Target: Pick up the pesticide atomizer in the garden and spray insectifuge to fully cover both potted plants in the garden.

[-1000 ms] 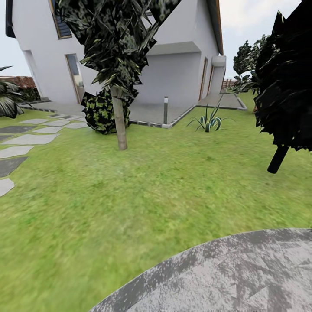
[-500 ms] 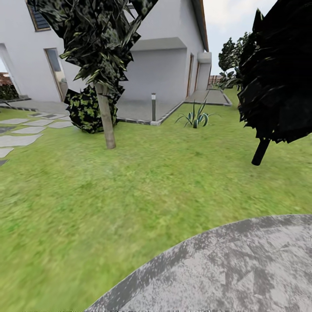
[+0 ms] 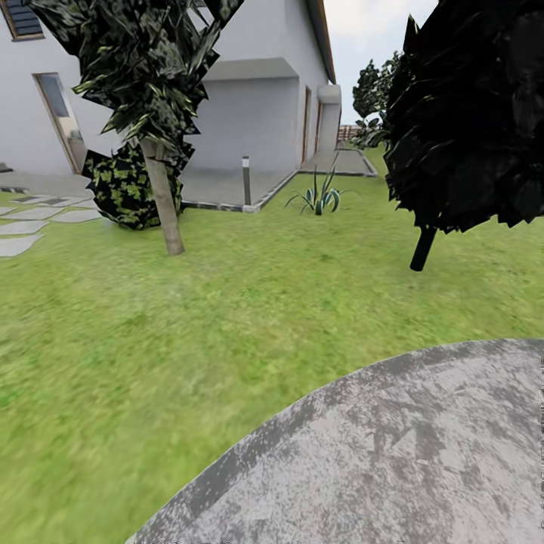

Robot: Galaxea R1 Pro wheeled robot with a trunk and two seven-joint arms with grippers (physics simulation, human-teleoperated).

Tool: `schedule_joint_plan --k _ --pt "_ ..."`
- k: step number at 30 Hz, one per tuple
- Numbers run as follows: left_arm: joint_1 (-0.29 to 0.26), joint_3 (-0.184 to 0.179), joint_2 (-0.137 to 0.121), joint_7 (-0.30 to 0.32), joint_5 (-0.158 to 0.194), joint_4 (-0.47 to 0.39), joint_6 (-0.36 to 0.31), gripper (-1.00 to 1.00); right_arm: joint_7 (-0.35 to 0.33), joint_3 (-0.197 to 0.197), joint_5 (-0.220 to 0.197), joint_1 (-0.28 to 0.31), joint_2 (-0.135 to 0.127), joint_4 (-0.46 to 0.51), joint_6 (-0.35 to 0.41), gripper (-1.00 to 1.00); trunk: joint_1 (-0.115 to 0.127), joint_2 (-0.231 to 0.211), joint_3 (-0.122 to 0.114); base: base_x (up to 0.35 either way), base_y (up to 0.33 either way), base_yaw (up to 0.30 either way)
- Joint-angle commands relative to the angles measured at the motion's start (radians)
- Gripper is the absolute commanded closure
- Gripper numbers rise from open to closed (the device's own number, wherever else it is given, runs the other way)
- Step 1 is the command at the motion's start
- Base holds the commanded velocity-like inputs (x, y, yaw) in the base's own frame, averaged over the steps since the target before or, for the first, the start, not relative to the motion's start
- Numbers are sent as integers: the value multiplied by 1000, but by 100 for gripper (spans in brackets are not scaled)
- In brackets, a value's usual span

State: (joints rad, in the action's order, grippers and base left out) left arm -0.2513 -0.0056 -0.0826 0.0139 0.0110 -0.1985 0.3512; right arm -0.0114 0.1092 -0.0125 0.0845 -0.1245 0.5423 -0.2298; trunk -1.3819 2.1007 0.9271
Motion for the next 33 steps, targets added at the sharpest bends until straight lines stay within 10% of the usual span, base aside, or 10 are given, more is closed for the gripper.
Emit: schedule_joint_plan --k 1,33 --pt "0 -1 0 1 1 1 3 -100 -1 1 -1 1 0 -1 -3 -100 0 0 2 -72 18 -186" --pt "0 -1 0 1 1 1 3 -100 -2 1 -1 0 0 -1 -3 -100 0 0 44 -5 1 -186"
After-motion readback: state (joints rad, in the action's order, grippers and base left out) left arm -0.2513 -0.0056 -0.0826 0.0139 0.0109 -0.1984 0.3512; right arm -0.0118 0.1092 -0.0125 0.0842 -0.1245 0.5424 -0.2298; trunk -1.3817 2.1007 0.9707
